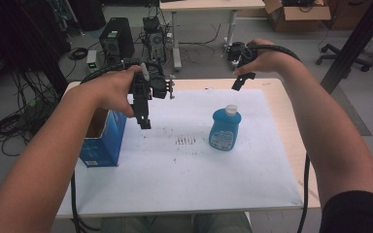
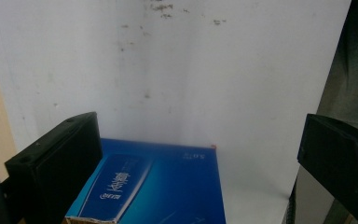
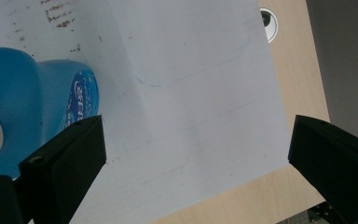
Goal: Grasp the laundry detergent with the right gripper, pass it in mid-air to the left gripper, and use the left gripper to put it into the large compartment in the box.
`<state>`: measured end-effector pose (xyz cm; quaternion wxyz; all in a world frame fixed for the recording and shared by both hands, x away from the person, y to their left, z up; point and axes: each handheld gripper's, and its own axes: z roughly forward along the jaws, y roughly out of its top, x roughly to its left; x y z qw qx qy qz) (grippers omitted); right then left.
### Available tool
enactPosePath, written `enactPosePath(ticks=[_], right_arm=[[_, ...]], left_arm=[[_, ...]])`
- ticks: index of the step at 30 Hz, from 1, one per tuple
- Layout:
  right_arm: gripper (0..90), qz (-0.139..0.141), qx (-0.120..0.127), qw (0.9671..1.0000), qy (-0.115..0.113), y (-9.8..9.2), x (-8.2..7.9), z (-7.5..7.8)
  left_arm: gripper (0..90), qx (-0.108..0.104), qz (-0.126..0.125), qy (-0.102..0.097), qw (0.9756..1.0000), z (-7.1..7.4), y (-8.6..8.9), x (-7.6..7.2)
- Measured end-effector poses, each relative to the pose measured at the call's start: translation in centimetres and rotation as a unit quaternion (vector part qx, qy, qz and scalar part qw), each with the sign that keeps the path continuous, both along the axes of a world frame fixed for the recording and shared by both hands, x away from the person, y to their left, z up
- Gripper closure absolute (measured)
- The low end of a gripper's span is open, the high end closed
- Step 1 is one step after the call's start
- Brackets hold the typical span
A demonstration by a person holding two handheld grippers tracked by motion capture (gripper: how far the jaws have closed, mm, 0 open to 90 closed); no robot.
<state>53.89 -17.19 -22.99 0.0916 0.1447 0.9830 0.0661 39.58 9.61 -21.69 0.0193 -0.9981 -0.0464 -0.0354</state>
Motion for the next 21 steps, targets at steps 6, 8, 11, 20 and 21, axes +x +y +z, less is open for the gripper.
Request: enactPosePath(ticks=[6, 8, 11, 20, 21], right_arm=[[4.1, -0.005, 0.004, 1.0, -0.001, -0.9, -0.4, 0.4], [4.1, -0.008, 0.006, 1.0, -0.001, -1.2, -0.7, 0.5], [4.1, -0.01, 0.011, 0.9999, -0.001, -2.0, -1.4, 0.4], [4.1, -0.022, 0.015, 0.9996, -0.005, -3.9, -2.7, 0.4], [4.1, -0.024, 0.019, 0.9995, -0.005, -4.1, -2.9, 0.4]], left_arm=[[0.2, 0.003, -0.001, 0.001, 1.0, -0.1, 0.1, -0.1], [0.2, 0.007, -0.003, 0.003, 1.0, -0.2, 0.1, -0.2], [0.2, 0.01, -0.002, 0.002, 0.9999, -0.1, 0.2, -0.3], [0.2, 0.005, -0.001, -0.003, 1.0, 0.2, 0.5, -0.9], [0.2, 0.006, -0.001, -0.004, 1.0, 0.3, 0.5, -0.9]])
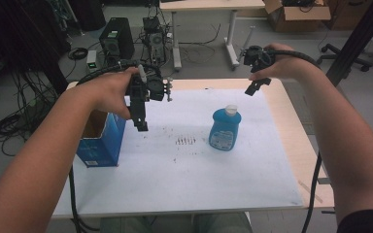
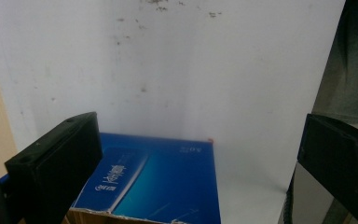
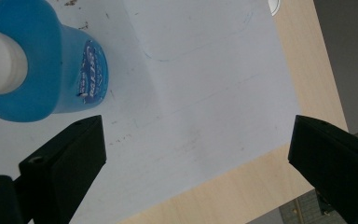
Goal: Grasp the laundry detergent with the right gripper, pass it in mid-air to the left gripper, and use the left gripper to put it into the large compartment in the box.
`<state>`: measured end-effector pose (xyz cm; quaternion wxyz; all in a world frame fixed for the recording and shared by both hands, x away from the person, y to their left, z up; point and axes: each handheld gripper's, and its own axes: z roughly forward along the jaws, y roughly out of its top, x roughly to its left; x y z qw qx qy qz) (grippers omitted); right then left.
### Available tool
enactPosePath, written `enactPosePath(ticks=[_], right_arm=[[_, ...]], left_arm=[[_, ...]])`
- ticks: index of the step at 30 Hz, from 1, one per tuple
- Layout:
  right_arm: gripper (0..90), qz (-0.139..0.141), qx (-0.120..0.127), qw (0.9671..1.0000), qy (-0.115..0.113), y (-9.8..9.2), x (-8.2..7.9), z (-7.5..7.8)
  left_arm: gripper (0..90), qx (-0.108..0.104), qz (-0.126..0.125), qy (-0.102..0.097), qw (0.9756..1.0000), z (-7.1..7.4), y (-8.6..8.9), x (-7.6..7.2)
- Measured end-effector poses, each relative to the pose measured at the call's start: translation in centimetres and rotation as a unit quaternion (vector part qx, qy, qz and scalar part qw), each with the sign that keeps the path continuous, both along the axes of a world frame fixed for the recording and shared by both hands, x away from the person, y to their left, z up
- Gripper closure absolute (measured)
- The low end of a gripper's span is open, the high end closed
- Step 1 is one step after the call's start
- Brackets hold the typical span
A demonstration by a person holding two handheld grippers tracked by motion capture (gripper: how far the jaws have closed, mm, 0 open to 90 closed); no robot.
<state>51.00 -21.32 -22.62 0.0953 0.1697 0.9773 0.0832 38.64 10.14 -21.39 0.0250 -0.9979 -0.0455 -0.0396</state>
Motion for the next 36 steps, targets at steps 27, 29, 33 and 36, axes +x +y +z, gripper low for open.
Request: enactPosePath(ticks=[27, 29, 33, 36], right_arm=[[4.2, 0.019, 0.061, 0.9979, 0.003, -3.8, -5.5, -3.3], [4.2, 0.021, 0.062, 0.9978, 0.005, -4.0, -5.8, -3.6], [4.2, 0.022, 0.063, 0.9977, 0.007, -4.2, -6.1, -4.1], [4.2, 0.025, 0.064, 0.9976, 0.006, -4.3, -6.4, -4.5]], left_arm=[[0.2, 0.001, -0.005, -0.002, 1.0, -0.5, 0.2, -1.7], [0.2, 0.0, -0.005, -0.003, 1.0, -0.5, 0.2, -1.7], [0.2, 0.0, -0.004, -0.003, 1.0, -0.6, 0.2, -1.8], [0.2, -0.001, -0.005, -0.003, 1.0, -0.7, 0.1, -1.8]])
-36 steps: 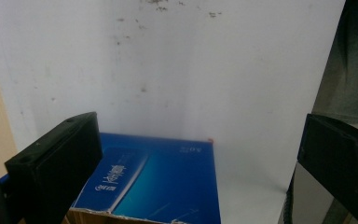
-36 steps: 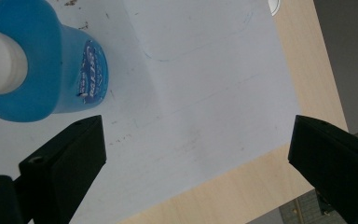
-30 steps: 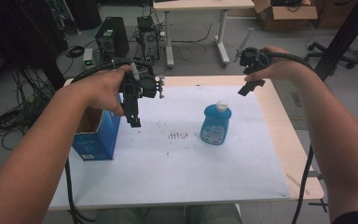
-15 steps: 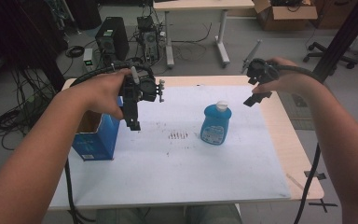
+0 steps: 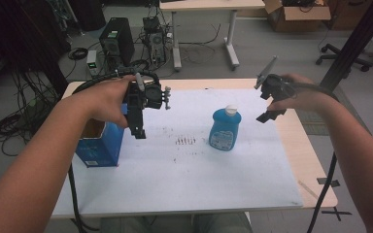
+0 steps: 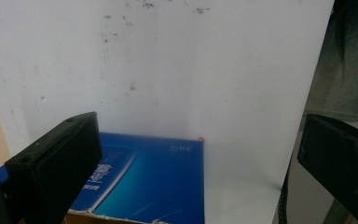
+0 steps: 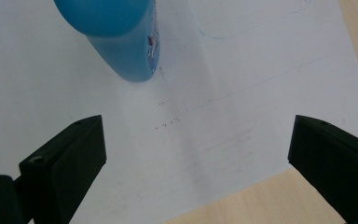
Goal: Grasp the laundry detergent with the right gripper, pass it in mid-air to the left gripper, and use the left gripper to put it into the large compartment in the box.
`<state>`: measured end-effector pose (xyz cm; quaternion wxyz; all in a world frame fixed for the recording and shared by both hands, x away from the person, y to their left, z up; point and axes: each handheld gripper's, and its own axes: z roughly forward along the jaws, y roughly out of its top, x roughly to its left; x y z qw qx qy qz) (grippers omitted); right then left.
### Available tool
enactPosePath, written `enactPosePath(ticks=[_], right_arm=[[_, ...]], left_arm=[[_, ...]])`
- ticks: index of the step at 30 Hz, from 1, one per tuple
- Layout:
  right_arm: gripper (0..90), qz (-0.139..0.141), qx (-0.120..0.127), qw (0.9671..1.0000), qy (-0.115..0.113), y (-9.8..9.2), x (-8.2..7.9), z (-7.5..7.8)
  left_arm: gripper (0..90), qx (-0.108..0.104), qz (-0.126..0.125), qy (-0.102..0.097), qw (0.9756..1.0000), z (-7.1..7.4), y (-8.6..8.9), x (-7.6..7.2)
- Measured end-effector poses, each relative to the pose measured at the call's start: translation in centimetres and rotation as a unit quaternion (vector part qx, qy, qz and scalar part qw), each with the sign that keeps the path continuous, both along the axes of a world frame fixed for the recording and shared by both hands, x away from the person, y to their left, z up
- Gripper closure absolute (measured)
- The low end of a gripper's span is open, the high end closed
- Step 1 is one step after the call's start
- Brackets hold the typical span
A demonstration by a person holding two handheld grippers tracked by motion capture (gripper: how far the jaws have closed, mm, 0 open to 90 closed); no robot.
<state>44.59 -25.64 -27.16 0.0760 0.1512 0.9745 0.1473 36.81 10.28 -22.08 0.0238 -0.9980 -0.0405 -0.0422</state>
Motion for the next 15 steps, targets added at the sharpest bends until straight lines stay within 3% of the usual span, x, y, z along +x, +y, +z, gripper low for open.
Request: enactPosePath(ticks=[9, 15], right_arm=[[4.2, 0.003, 0.016, 0.9999, 0.004, -0.4, -0.9, -1.5], [4.2, 0.011, 0.03, 0.9994, 0.01, 0.0, -1.9, -3.3]], left_arm=[[0.2, 0.002, -0.001, 0.002, 1.0, -0.4, -0.1, -0.2], [0.2, 0.002, -0.002, 0.001, 1.0, -0.5, -0.1, -0.4]])
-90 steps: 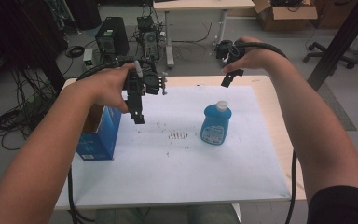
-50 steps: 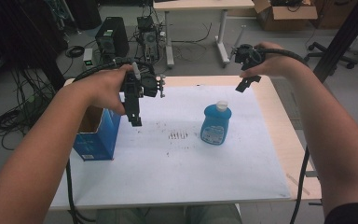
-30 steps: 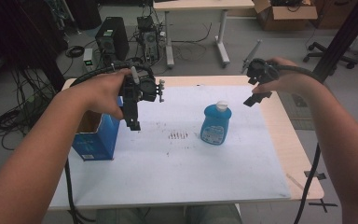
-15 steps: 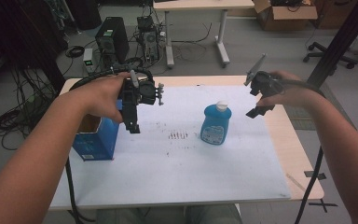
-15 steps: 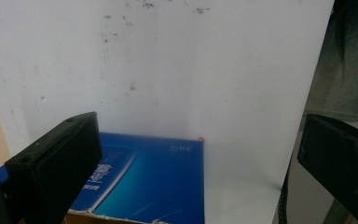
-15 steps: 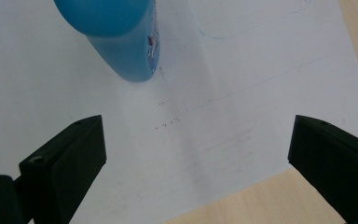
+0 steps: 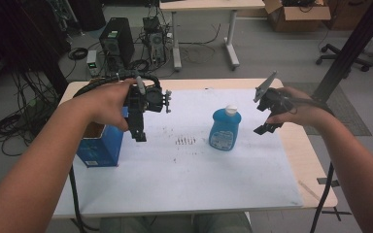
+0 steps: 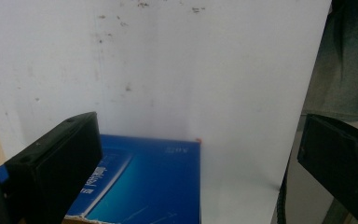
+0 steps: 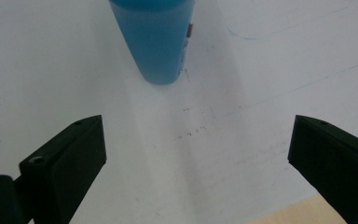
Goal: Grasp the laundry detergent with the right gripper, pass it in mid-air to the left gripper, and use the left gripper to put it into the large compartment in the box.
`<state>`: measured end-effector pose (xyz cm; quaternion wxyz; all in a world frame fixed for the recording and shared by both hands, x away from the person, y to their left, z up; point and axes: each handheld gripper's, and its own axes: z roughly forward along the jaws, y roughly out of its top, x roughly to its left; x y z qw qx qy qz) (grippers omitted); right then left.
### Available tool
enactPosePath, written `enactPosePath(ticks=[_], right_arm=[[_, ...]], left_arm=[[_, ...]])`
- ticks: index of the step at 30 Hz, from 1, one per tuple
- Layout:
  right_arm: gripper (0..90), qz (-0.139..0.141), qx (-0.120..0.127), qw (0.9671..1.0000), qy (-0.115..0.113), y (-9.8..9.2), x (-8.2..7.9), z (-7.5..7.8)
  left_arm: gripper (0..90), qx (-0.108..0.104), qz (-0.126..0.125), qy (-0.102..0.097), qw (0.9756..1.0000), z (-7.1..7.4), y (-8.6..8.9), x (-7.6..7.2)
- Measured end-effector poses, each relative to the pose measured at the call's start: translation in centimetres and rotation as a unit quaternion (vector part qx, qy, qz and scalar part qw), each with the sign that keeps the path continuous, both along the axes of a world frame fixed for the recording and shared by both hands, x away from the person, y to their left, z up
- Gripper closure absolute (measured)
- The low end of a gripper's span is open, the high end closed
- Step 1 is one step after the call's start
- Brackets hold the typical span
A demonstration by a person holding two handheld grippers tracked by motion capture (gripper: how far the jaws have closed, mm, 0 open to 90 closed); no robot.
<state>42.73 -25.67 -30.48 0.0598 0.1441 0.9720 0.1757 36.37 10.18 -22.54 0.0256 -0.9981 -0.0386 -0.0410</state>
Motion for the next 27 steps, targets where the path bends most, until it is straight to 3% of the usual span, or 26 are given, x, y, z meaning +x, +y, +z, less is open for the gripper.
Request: enactPosePath(ticks=[11, 27], right_arm=[[3.9, 0.004, 0.021, 0.9998, 0.0, 0.7, -1.3, -2.1], [3.9, 0.002, 0.056, 0.9984, 0.006, 1.4, -1.5, -4.9]], left_arm=[[0.2, -0.002, -0.001, -0.003, 1.0, -0.5, 0.0, -0.2], [0.2, 0.005, -0.005, 0.0, 1.0, -1.1, -0.3, -0.5]])
